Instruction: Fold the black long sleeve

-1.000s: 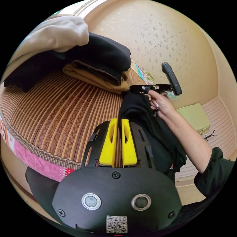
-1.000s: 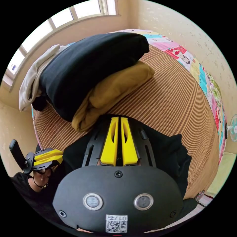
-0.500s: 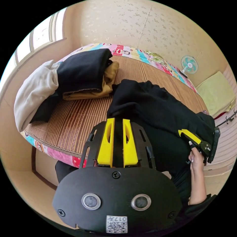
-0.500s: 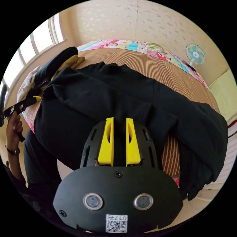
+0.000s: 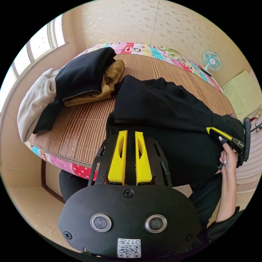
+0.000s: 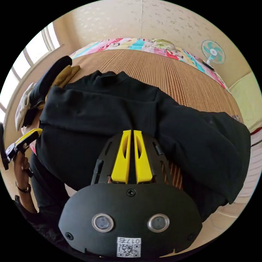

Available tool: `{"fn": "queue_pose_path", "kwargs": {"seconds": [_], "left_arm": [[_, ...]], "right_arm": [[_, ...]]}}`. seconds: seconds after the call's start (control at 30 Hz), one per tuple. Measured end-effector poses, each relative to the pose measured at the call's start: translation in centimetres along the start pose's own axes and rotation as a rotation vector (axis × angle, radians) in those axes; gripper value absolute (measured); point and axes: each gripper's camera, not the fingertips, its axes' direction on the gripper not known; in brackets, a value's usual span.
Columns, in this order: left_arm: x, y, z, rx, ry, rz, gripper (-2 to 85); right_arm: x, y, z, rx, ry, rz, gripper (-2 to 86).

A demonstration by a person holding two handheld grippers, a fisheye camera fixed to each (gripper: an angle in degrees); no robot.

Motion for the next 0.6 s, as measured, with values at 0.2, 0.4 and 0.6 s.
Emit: {"fn": "queue_pose_path", "kwargs": {"seconds": [0.2, 0.4, 0.6], "left_arm": [[1.9, 0.1, 2.4, -0.033, -0.050, -0.002, 5.5], [2.9, 0.7, 3.2, -0.005, -0.072, -0.041, 5.3], [2.8, 1.9, 4.0, 0.035, -0.042, -0.002, 5.3]], "right_arm": [[10.2, 7.7, -9.7, 0.230, -0.218, 0.248, 5.7], [22.1, 17.4, -11.4, 0.258, -0.253, 0.554, 9.5], [29.4, 28.2, -9.1, 0.447, -0.541, 0.877, 12.7]]}}
